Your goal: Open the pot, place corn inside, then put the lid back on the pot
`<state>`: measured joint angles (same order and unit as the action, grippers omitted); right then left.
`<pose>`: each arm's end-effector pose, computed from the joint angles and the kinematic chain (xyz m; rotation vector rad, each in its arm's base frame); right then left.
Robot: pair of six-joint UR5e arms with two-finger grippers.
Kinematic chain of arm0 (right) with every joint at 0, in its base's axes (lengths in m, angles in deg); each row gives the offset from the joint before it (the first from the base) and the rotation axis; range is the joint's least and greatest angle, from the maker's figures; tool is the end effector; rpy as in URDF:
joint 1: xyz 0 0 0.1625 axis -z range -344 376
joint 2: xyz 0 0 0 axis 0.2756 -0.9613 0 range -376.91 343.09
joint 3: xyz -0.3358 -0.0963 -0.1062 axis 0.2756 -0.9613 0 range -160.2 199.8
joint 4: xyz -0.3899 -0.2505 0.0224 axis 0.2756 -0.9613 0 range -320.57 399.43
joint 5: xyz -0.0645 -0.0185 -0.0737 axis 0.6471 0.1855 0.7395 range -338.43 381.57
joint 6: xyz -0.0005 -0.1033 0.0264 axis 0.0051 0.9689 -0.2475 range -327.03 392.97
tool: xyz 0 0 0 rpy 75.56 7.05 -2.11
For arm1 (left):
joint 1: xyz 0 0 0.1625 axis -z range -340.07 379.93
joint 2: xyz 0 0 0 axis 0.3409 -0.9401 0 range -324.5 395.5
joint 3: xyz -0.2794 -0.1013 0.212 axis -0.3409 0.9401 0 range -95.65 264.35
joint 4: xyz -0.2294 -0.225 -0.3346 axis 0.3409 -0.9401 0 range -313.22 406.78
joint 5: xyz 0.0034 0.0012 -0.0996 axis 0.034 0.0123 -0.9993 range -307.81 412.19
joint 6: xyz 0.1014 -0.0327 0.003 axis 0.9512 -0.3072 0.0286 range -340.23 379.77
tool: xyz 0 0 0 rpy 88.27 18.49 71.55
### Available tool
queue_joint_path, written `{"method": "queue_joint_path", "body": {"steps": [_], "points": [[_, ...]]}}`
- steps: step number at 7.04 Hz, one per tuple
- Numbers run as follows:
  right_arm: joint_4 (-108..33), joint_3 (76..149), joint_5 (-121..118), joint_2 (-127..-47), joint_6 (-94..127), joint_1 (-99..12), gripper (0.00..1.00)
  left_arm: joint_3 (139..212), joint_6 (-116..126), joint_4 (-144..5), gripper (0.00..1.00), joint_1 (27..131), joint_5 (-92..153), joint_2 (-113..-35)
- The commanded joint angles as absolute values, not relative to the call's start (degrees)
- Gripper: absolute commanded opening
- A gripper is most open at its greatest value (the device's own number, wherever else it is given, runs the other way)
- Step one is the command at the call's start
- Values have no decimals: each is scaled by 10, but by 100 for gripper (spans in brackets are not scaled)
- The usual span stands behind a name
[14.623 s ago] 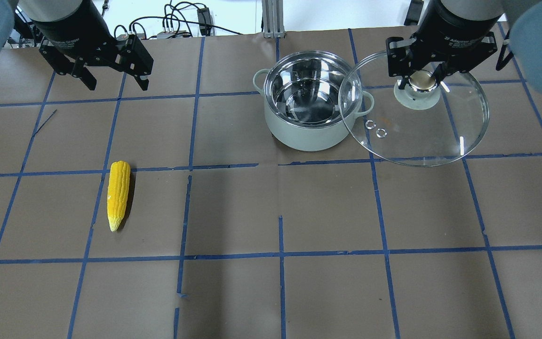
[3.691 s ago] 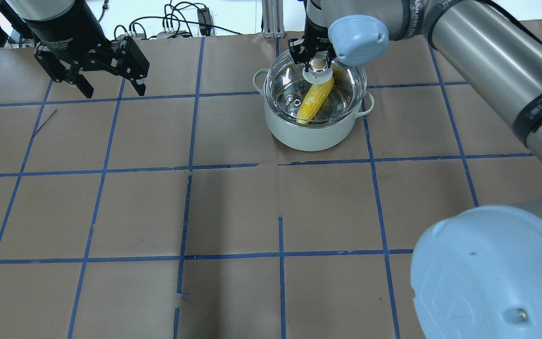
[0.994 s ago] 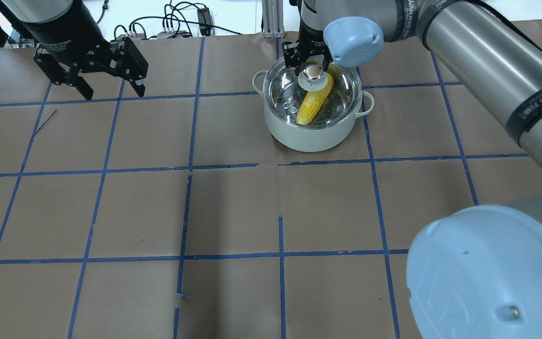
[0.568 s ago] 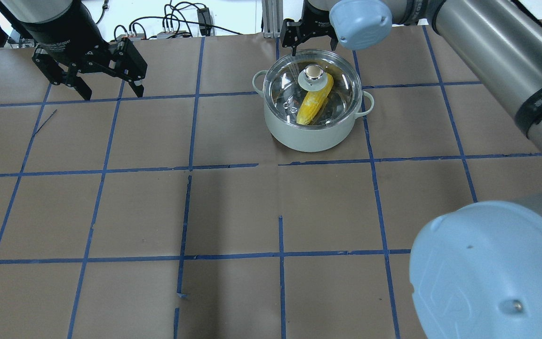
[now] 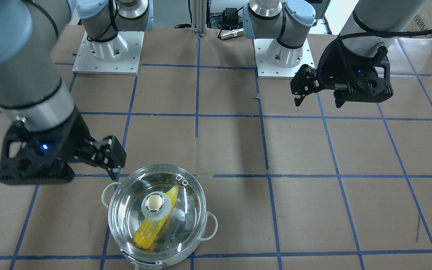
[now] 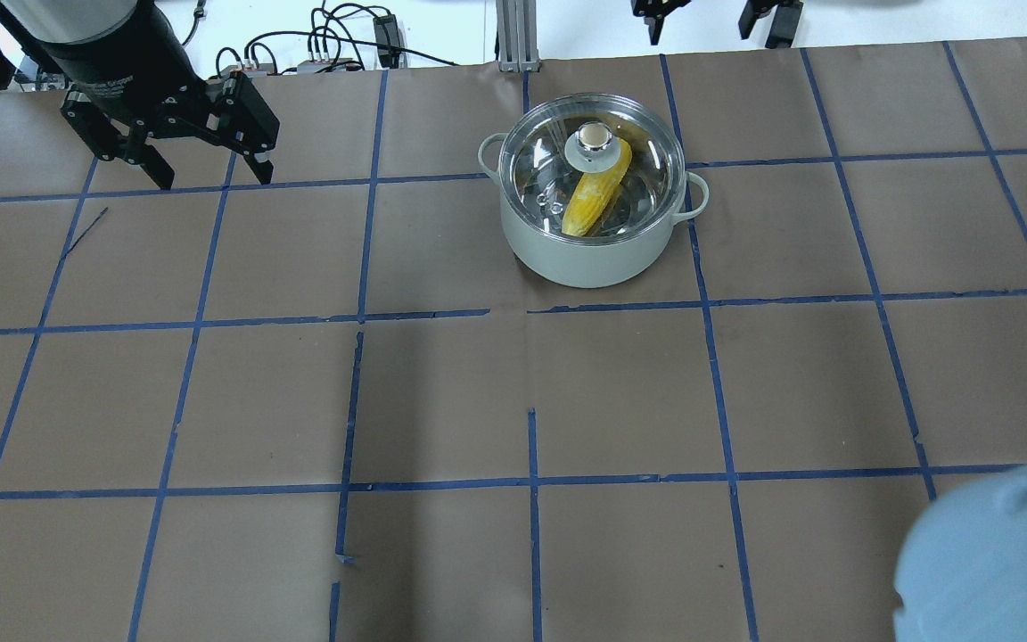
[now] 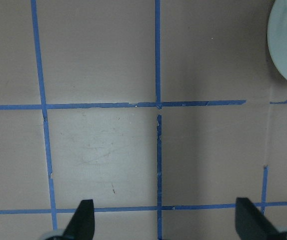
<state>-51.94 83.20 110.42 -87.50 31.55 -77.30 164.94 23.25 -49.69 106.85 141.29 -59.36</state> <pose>0.1742 -0.6677 0.4719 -0.0531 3.1064 -0.2308 -0.1042 -0.5764 0.4517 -0.0106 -3.1237 -0.0508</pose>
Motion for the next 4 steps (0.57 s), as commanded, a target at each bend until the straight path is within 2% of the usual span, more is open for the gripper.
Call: {"method": "queue_joint_path", "body": {"steps": [1, 2, 4], "points": [[-441, 893, 1099, -985, 324, -759, 93, 1650, 235, -501, 100, 1068, 1416, -592], [-453, 969, 1098, -1038, 324, -759, 98, 1650, 235, -501, 100, 1068, 1417, -593], [-503, 1095, 1101, -1114, 324, -737, 99, 1649, 233, -495, 100, 1068, 1417, -599]]}}
